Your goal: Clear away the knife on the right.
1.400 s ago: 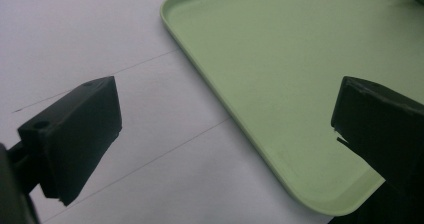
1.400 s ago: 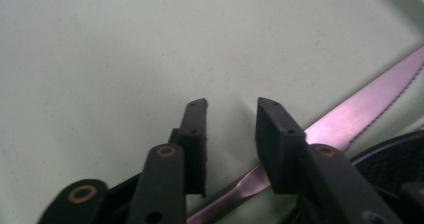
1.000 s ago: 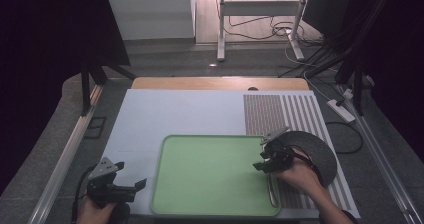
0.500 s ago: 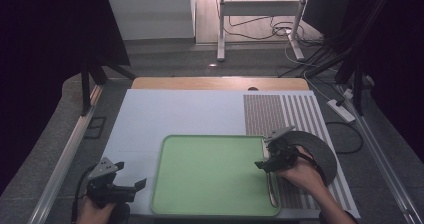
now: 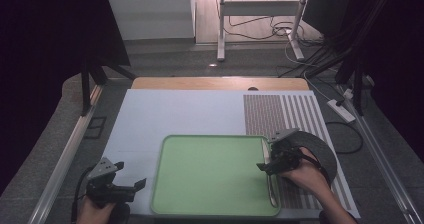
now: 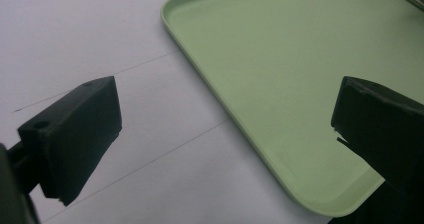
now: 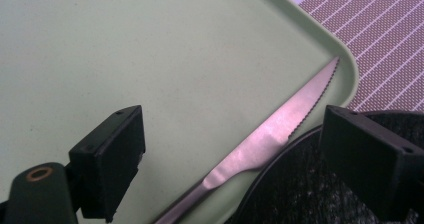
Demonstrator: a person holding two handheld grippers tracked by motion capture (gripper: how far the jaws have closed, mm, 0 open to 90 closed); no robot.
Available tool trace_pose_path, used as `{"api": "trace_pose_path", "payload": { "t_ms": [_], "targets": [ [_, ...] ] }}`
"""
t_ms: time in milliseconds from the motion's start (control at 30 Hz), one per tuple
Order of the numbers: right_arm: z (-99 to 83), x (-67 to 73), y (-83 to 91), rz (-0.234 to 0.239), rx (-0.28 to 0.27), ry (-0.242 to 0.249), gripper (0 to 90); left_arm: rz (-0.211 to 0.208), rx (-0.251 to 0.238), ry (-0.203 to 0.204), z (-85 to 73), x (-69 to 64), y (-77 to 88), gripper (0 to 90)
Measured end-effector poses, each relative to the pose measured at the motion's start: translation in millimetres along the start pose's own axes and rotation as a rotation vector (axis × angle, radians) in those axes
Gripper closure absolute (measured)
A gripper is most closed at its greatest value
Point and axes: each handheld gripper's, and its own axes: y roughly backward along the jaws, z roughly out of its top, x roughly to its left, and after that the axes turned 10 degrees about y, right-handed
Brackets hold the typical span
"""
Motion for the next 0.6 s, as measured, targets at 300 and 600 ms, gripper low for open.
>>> {"api": "trace_pose_path", "payload": {
  "t_ms": [300, 600],
  "targets": [
    [-7.3, -0.8, 6.1, -0.019, -0.031, -0.016, 3.3, 0.000, 0.000, -0.001, 0.0, -0.1, 0.0, 0.6],
    [-16.3, -0.7, 13.5, -0.047, -0.057, -0.037, 0.7, 0.000, 0.000, -0.001, 0.0, -0.1, 0.0, 0.7]
  ]
}}
